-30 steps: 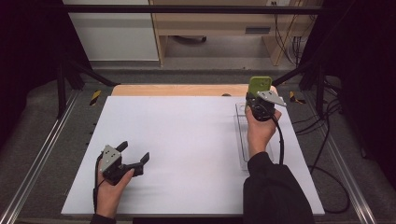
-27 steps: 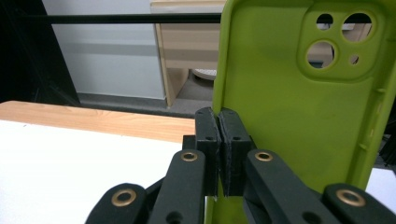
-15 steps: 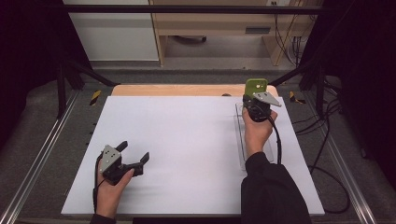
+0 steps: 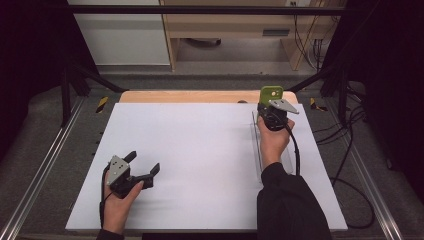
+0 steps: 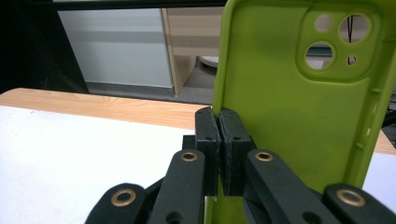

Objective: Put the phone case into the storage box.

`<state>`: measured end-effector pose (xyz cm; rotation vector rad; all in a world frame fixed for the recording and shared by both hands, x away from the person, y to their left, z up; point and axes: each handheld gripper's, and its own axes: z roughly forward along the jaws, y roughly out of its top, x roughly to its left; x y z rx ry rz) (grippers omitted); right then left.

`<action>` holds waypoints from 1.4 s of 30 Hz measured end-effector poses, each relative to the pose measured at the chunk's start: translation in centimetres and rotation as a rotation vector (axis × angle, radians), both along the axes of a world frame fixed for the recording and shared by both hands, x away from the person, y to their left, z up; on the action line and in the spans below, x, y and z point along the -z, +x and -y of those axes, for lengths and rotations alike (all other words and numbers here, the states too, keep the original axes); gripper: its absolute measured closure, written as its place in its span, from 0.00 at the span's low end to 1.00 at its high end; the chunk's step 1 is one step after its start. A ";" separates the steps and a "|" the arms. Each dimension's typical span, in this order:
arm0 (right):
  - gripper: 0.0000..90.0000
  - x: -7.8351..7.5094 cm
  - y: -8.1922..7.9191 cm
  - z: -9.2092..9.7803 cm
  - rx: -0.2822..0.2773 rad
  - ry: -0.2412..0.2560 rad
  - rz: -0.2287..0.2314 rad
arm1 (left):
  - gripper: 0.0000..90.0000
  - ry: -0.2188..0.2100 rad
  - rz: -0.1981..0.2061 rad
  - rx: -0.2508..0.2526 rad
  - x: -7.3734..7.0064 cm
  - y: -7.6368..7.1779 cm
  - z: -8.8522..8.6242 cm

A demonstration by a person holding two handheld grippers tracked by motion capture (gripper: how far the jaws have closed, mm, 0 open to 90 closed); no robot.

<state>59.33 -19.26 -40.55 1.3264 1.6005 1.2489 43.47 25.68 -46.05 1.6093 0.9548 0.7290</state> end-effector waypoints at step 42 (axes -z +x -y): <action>0.98 1.5 1.1 -0.5 0.004 -0.050 -0.042 | 0.04 0.001 0.005 0.004 0.0 0.0 0.1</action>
